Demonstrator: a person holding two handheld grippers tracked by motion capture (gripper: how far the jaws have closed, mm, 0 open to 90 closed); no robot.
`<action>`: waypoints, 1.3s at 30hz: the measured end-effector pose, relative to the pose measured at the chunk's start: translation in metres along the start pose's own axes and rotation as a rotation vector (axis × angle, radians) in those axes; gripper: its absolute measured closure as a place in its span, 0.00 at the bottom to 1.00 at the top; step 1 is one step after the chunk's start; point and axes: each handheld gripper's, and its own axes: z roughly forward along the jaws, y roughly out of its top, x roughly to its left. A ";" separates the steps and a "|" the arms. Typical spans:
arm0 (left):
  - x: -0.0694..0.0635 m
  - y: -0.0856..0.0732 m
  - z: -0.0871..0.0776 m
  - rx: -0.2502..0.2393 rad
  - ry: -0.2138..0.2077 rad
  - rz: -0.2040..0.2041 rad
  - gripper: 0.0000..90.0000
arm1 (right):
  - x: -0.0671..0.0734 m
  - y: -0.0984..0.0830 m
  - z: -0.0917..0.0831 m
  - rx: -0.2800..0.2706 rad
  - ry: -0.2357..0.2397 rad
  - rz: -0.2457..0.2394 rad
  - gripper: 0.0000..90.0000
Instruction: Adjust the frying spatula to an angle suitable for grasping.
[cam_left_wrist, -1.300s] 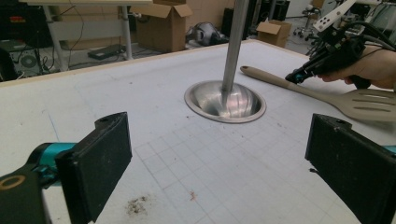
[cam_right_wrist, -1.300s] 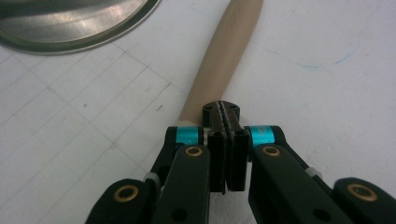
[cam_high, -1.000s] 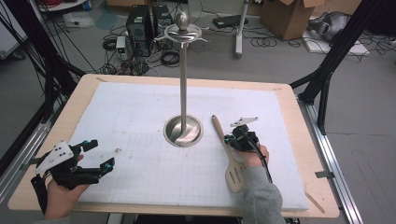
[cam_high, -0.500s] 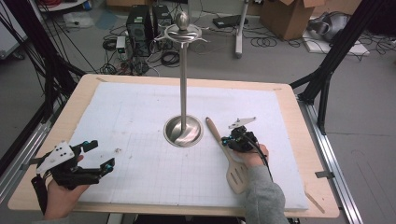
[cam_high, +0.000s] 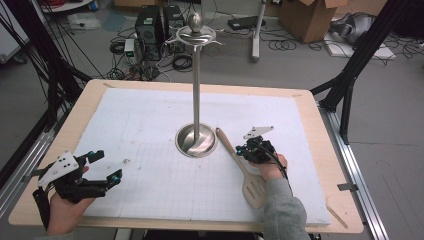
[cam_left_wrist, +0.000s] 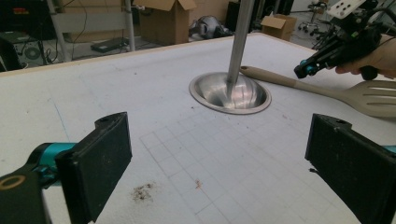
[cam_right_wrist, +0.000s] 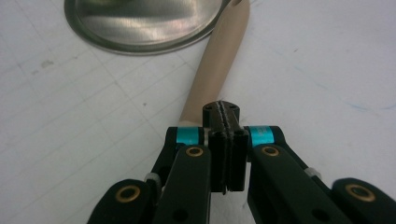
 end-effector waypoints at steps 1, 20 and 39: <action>0.000 0.000 0.000 0.001 0.000 0.001 0.08 | 0.001 0.001 -0.007 -0.009 0.013 0.014 1.00; 0.003 -0.002 0.001 0.001 0.002 -0.016 0.08 | 0.032 -0.002 -0.021 0.128 0.151 -0.059 1.00; 0.007 -0.009 0.005 0.026 -0.001 -0.032 0.09 | 0.032 -0.018 -0.020 0.178 0.139 -0.046 1.00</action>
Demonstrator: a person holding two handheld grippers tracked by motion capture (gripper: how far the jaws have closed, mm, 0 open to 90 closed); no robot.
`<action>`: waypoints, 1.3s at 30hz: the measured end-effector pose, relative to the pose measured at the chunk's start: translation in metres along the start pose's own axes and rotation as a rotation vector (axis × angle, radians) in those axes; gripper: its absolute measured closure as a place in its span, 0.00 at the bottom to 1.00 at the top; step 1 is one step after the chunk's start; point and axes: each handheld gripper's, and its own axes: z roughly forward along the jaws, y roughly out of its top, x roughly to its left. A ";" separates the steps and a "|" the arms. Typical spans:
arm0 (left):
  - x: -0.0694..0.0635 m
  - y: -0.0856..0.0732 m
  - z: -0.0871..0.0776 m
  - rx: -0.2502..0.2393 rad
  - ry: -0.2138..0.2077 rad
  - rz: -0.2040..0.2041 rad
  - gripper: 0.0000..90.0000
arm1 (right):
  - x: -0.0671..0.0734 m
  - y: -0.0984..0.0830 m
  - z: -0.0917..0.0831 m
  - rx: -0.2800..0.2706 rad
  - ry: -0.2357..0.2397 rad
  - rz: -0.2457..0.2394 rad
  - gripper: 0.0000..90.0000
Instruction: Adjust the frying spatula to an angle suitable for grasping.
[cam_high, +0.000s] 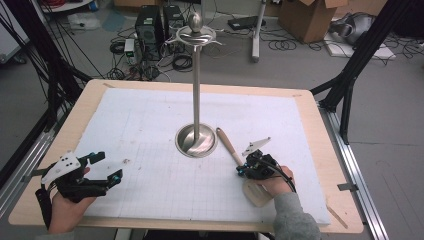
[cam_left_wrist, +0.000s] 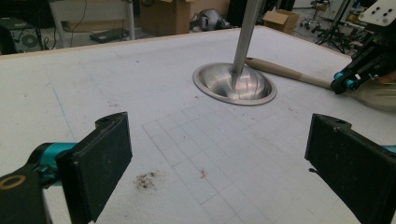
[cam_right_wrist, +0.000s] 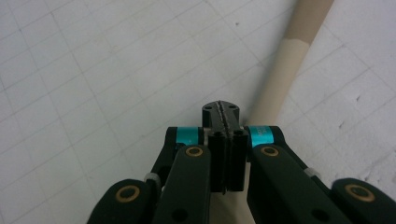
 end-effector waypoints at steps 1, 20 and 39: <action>0.000 0.000 0.000 -0.001 0.001 -0.001 0.09 | -0.001 -0.001 -0.001 -0.001 -0.003 0.002 1.00; 0.000 0.000 -0.001 -0.002 0.003 0.001 0.09 | -0.004 -0.006 -0.007 0.020 -0.021 -0.026 1.00; 0.000 0.000 0.000 0.006 0.002 0.004 0.09 | -0.011 -0.018 -0.019 0.012 -0.017 -0.007 1.00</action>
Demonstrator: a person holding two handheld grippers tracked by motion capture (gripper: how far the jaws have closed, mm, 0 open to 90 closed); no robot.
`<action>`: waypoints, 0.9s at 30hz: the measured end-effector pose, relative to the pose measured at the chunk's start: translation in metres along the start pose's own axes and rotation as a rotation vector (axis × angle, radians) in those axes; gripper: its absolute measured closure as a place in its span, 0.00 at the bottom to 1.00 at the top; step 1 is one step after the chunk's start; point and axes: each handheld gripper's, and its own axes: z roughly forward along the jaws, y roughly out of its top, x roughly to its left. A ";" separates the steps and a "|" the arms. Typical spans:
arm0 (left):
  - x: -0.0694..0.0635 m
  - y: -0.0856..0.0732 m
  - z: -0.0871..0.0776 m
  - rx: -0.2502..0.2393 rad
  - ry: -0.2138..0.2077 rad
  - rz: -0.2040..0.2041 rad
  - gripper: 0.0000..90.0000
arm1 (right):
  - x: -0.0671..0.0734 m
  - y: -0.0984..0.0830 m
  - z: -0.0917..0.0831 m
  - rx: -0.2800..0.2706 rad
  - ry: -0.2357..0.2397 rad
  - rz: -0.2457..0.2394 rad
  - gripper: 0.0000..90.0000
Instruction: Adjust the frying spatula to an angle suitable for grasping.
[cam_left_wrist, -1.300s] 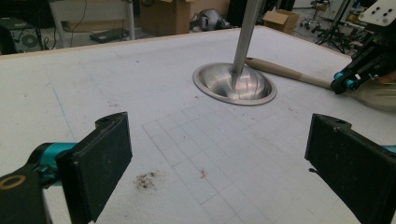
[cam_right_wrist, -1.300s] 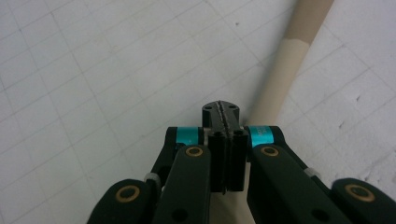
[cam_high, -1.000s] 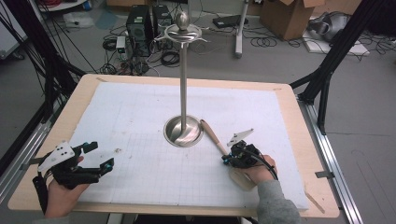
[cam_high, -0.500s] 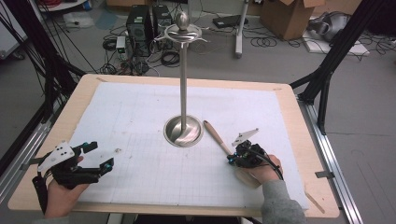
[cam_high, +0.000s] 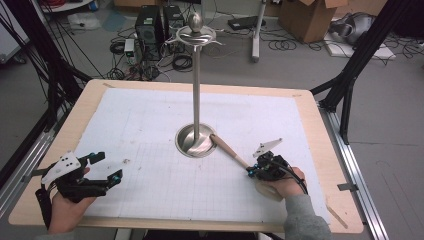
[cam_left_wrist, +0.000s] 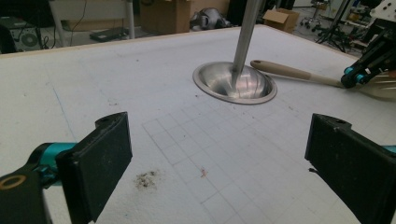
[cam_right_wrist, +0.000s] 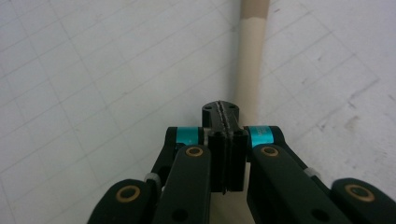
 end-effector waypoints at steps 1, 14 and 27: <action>0.000 0.000 0.001 0.000 -0.001 -0.001 0.09 | 0.000 0.000 0.000 0.000 0.000 0.000 1.00; 0.001 0.000 0.002 0.001 -0.004 0.000 0.09 | 0.004 0.003 -0.013 -0.132 -0.005 -0.019 1.00; 0.004 0.000 0.004 -0.007 -0.014 -0.017 0.09 | 0.004 0.007 -0.038 -0.374 -0.042 0.048 0.46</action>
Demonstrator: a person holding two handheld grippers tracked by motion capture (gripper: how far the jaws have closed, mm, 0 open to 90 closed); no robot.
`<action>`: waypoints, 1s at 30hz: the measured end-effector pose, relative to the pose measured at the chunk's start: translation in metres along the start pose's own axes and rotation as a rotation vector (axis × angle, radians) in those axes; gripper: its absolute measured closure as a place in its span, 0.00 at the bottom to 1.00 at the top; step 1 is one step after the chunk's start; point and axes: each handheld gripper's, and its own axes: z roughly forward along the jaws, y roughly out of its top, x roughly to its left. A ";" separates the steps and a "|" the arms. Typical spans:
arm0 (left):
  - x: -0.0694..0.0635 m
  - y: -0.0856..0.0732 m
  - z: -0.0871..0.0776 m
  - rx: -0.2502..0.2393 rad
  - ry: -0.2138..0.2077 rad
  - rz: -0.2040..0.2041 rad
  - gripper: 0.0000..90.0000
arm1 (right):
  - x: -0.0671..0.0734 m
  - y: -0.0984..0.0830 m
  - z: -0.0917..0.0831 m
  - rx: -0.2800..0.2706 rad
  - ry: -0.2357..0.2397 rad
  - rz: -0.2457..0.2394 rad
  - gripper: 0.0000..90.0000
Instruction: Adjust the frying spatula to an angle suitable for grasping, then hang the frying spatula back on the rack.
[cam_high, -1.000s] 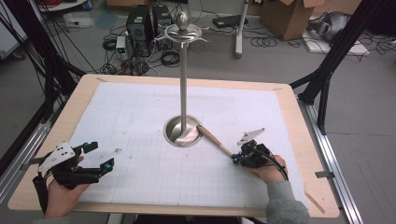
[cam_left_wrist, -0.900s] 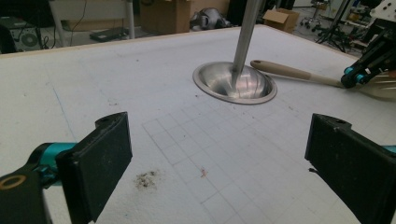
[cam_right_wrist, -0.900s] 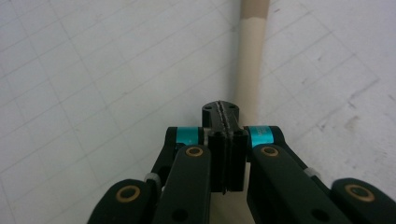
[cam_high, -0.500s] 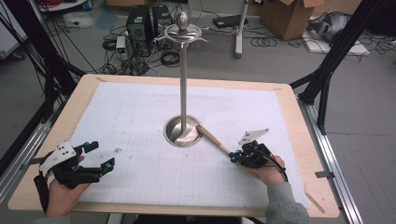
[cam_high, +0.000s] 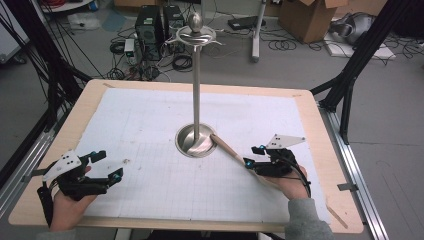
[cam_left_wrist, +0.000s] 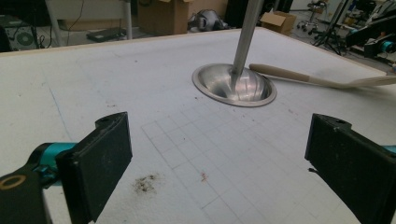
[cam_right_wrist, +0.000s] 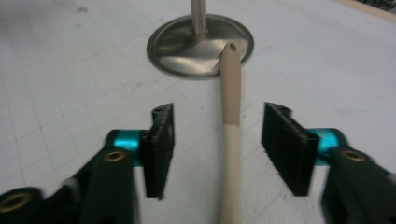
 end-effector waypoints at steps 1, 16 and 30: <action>0.000 0.000 0.000 -0.001 -0.002 0.001 0.09 | 0.000 0.001 -0.001 -0.041 -0.011 0.024 0.33; 0.000 -0.001 -0.004 -0.008 0.003 -0.007 0.09 | -0.004 0.012 -0.004 -0.153 0.030 0.062 0.13; -0.002 -0.002 -0.004 -0.003 0.006 -0.002 0.09 | -0.011 0.011 0.014 -0.067 0.026 0.059 0.13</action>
